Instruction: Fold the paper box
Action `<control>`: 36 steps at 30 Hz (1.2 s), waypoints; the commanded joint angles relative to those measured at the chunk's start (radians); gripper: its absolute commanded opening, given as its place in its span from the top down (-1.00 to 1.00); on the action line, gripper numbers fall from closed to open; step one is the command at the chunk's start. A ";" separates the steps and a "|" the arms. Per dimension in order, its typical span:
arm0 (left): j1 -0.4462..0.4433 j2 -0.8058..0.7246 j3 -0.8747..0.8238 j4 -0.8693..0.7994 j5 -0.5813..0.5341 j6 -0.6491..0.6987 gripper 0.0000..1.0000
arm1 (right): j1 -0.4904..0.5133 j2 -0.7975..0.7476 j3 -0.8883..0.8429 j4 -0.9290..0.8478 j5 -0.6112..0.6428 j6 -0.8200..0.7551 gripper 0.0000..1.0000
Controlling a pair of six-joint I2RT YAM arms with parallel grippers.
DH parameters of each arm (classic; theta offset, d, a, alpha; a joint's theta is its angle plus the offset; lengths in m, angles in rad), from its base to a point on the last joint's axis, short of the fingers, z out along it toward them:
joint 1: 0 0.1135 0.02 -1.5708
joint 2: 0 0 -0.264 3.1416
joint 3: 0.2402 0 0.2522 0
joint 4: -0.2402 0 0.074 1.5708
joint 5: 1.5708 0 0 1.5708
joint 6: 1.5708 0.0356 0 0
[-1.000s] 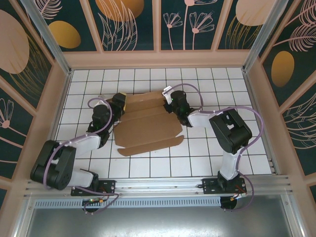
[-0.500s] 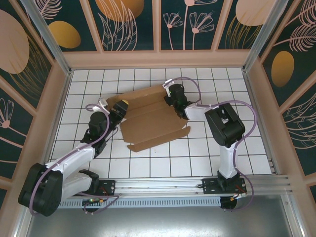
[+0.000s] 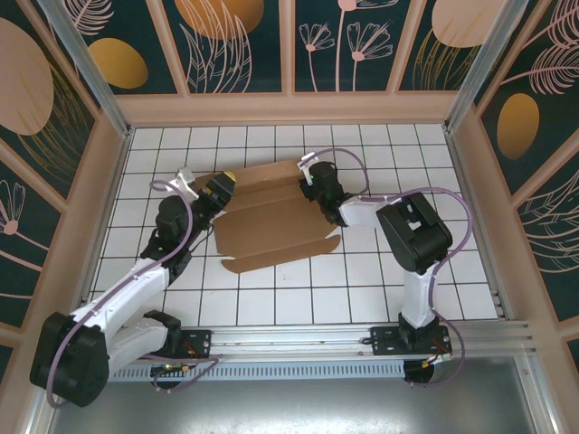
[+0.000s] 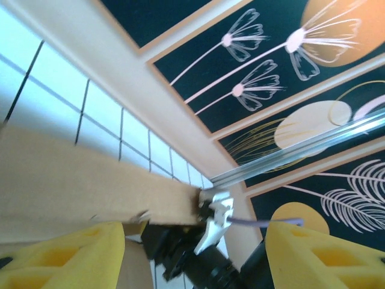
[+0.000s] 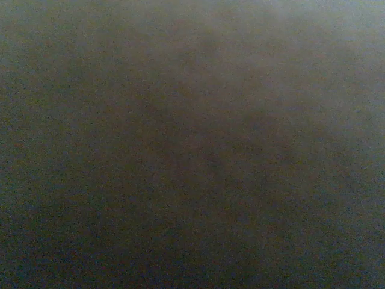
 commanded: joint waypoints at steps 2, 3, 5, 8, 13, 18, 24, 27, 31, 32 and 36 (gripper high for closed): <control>0.001 -0.047 0.095 -0.200 -0.021 0.146 -0.26 | -0.030 -0.141 -0.114 0.130 -0.179 0.008 -0.21; 0.001 -0.053 0.117 -0.240 -0.032 0.166 -0.25 | -0.064 -0.170 -0.144 0.162 -0.217 0.013 -0.23; 0.001 -0.059 0.148 -0.284 -0.037 0.195 -0.25 | -0.095 -0.220 -0.195 0.226 -0.286 0.024 -0.26; 0.001 -0.068 0.168 -0.304 -0.030 0.215 -0.25 | -0.132 -0.271 -0.262 0.307 -0.356 0.026 -0.35; 0.000 -0.074 0.157 -0.280 -0.016 0.232 -0.25 | -0.159 -0.261 -0.275 0.321 -0.387 0.021 -0.39; 0.001 -0.092 0.141 -0.249 -0.021 0.255 -0.24 | -0.141 -0.170 -0.221 0.334 -0.399 0.032 -0.39; 0.001 -0.101 0.142 -0.256 -0.039 0.265 -0.23 | -0.128 -0.032 -0.078 0.246 -0.329 0.039 -0.33; 0.001 -0.104 0.145 -0.259 -0.054 0.270 -0.23 | -0.125 0.020 -0.015 0.202 -0.292 0.034 -0.17; 0.000 -0.101 0.149 -0.259 -0.061 0.276 -0.22 | -0.123 0.070 0.037 0.168 -0.257 0.026 0.18; 0.001 -0.101 0.149 -0.258 -0.063 0.276 -0.22 | -0.123 0.080 0.044 0.163 -0.261 0.024 0.26; 0.001 -0.096 0.145 -0.252 -0.068 0.279 -0.22 | -0.106 0.102 0.050 0.173 -0.273 -0.002 0.61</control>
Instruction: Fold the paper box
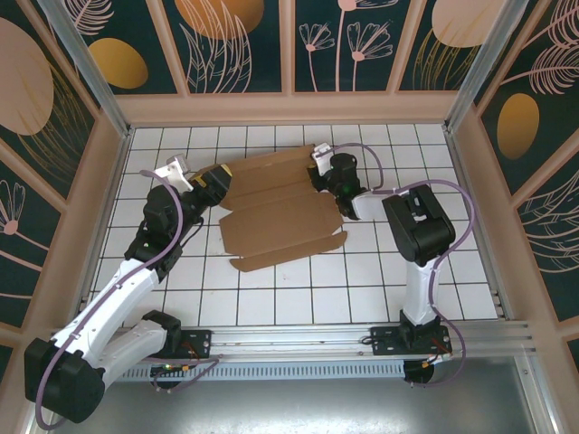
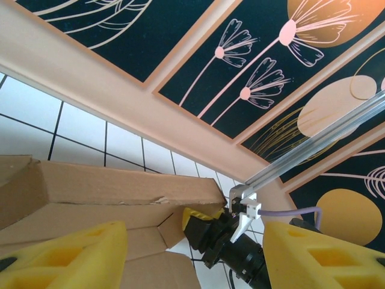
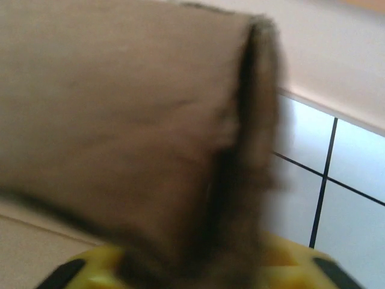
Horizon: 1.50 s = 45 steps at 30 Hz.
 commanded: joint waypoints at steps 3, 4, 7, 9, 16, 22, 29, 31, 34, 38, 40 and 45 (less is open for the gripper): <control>0.001 -0.005 0.010 -0.011 -0.031 0.034 -0.22 | 0.037 0.012 0.004 0.022 0.054 -0.030 0.74; 0.001 -0.005 0.018 -0.031 -0.044 0.042 -0.22 | 0.039 0.001 -0.007 0.025 0.067 -0.026 0.74; 0.001 -0.006 0.054 -0.131 -0.119 0.088 -0.24 | 0.040 -0.082 -0.095 0.056 0.096 0.020 0.75; 0.001 0.003 0.081 -0.197 -0.156 0.125 -0.41 | 0.045 -0.149 -0.173 0.057 0.125 0.041 0.77; 0.000 0.136 0.191 -0.311 0.042 0.130 -0.34 | 0.054 -0.325 -0.362 -0.026 0.204 0.182 0.86; 0.018 0.239 0.241 -0.432 0.166 0.059 -0.42 | 0.081 -0.372 -0.425 -0.095 0.346 0.305 0.86; 0.055 0.301 0.205 -0.362 0.304 -0.028 -0.35 | 0.085 -0.385 -0.503 -0.047 0.397 0.383 1.00; 0.056 0.306 0.208 -0.376 0.307 -0.027 -0.35 | 0.107 -0.397 -0.532 -0.021 0.435 0.403 1.00; 0.056 0.299 0.200 -0.387 0.309 -0.021 -0.35 | 0.124 -0.406 -0.565 0.008 0.477 0.420 1.00; 0.066 0.298 0.230 -0.426 0.259 0.018 -0.36 | 0.148 -0.394 -0.569 0.010 0.506 0.411 1.00; 0.075 0.307 0.255 -0.439 0.241 0.034 -0.36 | 0.152 -0.386 -0.562 0.004 0.500 0.409 1.00; 0.089 0.359 0.251 -0.362 0.295 0.026 -0.32 | 0.153 -0.385 -0.545 -0.012 0.492 0.407 1.00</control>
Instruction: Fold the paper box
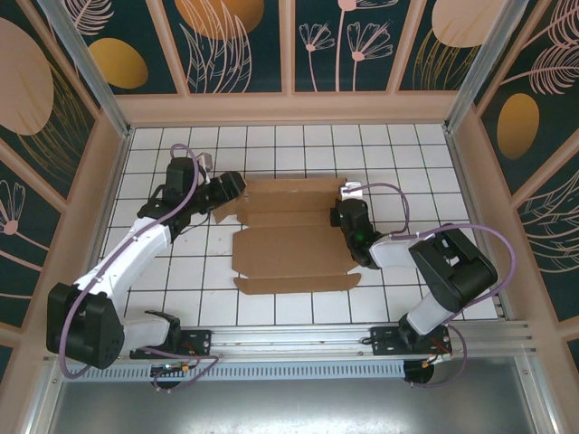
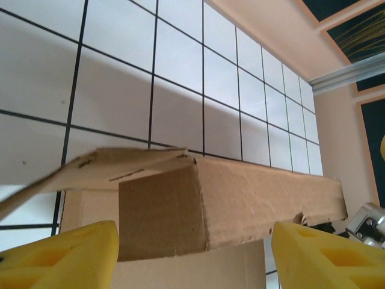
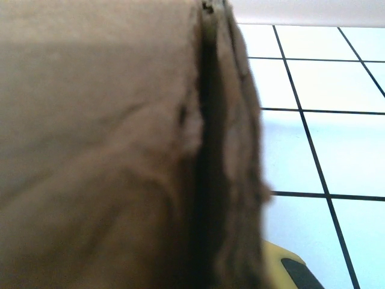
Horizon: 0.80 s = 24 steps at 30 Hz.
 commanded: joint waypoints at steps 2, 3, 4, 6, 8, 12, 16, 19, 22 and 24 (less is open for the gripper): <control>0.005 0.055 -0.018 0.116 0.102 -0.032 -0.25 | 0.009 0.026 0.006 -0.088 0.026 0.028 1.00; 0.005 0.061 -0.033 0.149 0.126 -0.051 -0.23 | 0.009 0.027 0.008 -0.091 0.026 0.031 1.00; 0.005 0.064 -0.050 0.188 0.147 -0.067 -0.23 | 0.009 0.027 0.010 -0.093 0.025 0.032 1.00; 0.005 0.068 -0.069 0.243 0.168 -0.086 -0.22 | 0.010 0.031 0.013 -0.094 0.018 0.037 1.00; 0.004 0.079 -0.074 0.276 0.187 -0.095 -0.21 | 0.010 0.037 0.019 -0.101 0.006 0.046 1.00; 0.004 0.109 -0.083 0.331 0.211 -0.111 -0.14 | 0.019 0.047 0.027 -0.107 -0.002 0.056 1.00; 0.005 0.134 -0.105 0.413 0.222 -0.144 0.05 | 0.023 0.051 0.035 -0.120 -0.013 0.055 1.00; 0.004 0.163 -0.110 0.465 0.247 -0.166 0.17 | 0.025 0.047 0.036 -0.126 -0.016 0.058 1.00; 0.005 0.174 -0.116 0.476 0.247 -0.165 0.33 | 0.024 0.041 0.034 -0.131 -0.012 0.053 1.00; 0.004 0.174 -0.123 0.485 0.246 -0.167 0.44 | 0.024 0.042 0.033 -0.135 -0.007 0.052 1.00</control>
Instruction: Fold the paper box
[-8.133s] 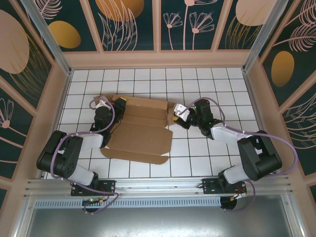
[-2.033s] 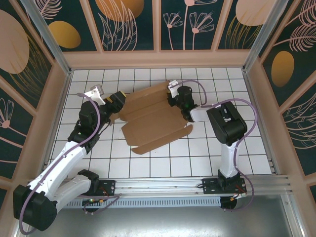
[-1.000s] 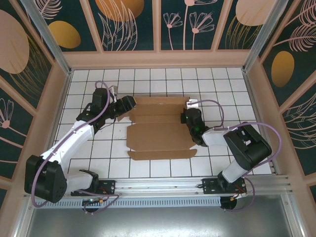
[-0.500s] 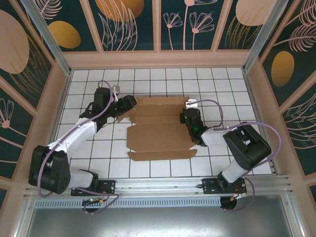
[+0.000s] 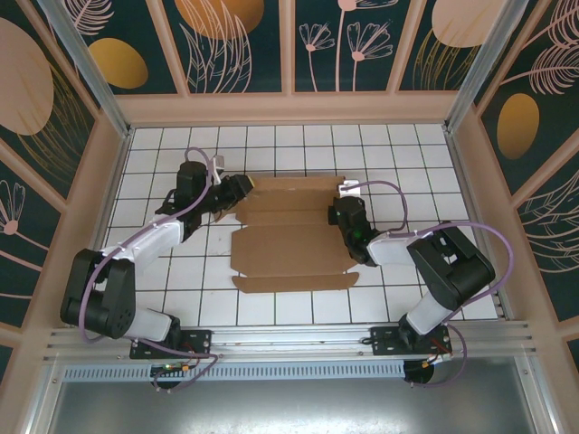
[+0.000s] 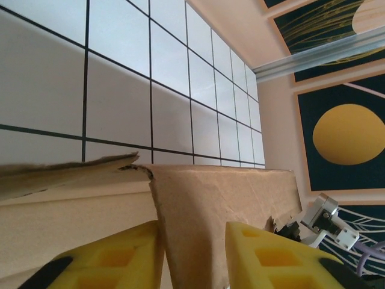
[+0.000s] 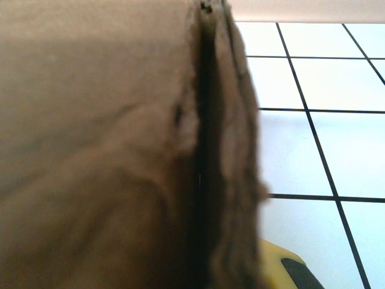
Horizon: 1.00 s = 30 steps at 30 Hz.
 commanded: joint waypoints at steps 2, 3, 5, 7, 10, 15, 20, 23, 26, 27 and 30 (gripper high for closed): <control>-0.001 0.004 -0.022 0.088 0.026 -0.018 0.55 | 0.016 0.026 -0.003 -0.103 -0.008 0.033 1.00; 0.000 0.006 -0.028 0.093 0.024 -0.021 0.60 | 0.017 0.025 -0.003 -0.106 -0.004 0.039 1.00; -0.001 0.004 -0.033 0.091 0.015 -0.020 0.65 | 0.015 0.026 0.000 -0.117 0.009 0.055 1.00; 0.001 -0.001 -0.038 0.072 -0.014 -0.010 0.67 | 0.015 0.023 -0.002 -0.124 0.027 0.066 1.00; 0.007 -0.020 -0.037 0.035 -0.052 0.017 0.27 | 0.008 0.022 0.005 -0.149 0.038 0.080 1.00; 0.015 -0.127 -0.026 -0.092 -0.142 0.129 -0.23 | -0.012 0.020 0.028 -0.222 0.019 0.109 1.00; 0.015 -0.258 -0.108 -0.160 -0.227 0.216 -0.10 | -0.028 0.014 0.037 -0.239 -0.010 0.111 1.00; 0.014 -0.266 -0.147 -0.194 -0.244 0.234 0.18 | -0.033 0.017 0.038 -0.238 -0.028 0.113 1.00; 0.015 -0.240 -0.169 -0.199 -0.269 0.225 0.52 | -0.033 0.020 0.038 -0.232 -0.043 0.109 1.00; 0.015 -0.224 -0.169 -0.196 -0.277 0.222 0.60 | -0.033 0.022 0.037 -0.232 -0.045 0.109 1.00; 0.014 -0.158 -0.141 -0.193 -0.303 0.220 0.70 | -0.032 0.026 0.035 -0.230 -0.053 0.106 1.00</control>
